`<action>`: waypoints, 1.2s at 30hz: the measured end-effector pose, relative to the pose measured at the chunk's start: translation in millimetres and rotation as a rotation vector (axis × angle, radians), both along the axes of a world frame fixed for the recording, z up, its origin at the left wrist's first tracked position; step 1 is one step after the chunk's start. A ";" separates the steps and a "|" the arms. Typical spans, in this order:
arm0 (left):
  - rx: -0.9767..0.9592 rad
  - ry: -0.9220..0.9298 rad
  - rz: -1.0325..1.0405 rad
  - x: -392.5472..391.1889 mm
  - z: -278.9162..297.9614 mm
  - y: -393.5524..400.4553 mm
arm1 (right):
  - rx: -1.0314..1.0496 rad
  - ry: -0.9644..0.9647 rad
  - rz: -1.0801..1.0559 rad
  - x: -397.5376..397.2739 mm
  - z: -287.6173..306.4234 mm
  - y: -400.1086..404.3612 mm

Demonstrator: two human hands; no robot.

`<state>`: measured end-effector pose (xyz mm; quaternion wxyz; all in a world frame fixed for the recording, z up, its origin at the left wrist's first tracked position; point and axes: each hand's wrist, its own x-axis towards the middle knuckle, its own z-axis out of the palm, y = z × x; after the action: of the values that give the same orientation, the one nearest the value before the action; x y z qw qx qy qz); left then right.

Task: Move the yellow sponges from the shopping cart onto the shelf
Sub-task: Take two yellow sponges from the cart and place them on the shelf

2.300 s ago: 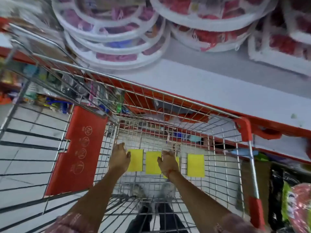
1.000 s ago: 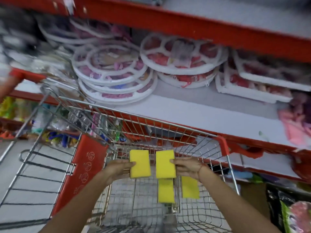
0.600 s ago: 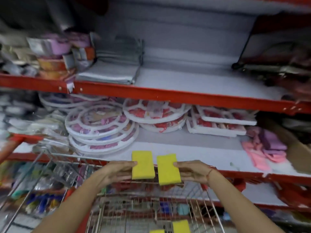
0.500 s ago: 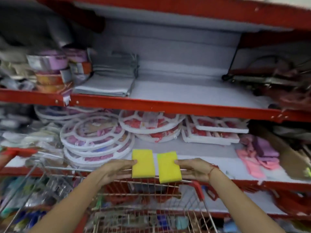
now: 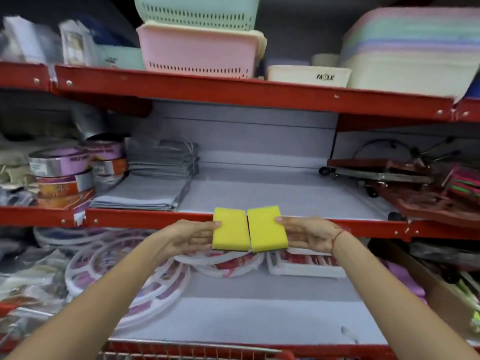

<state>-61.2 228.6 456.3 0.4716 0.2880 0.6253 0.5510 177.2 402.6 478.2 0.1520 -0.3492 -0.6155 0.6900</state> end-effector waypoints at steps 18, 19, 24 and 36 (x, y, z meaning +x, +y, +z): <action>-0.097 0.073 0.226 -62.6 35.1 112.4 | 0.021 -0.047 -0.084 -88.7 19.9 114.2; -0.109 0.092 0.232 -64.9 32.5 116.2 | 0.021 -0.058 -0.078 -90.8 17.3 118.3; -0.165 0.101 0.219 -69.6 26.7 127.2 | 0.007 -0.098 -0.050 -96.8 8.1 131.8; -0.273 0.211 0.218 -67.0 30.5 131.0 | 0.147 -0.189 -0.137 -105.0 6.7 126.8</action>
<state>-128.2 359.7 486.8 0.3757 0.2080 0.7675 0.4760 72.1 529.4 484.9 0.1649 -0.4418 -0.6507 0.5951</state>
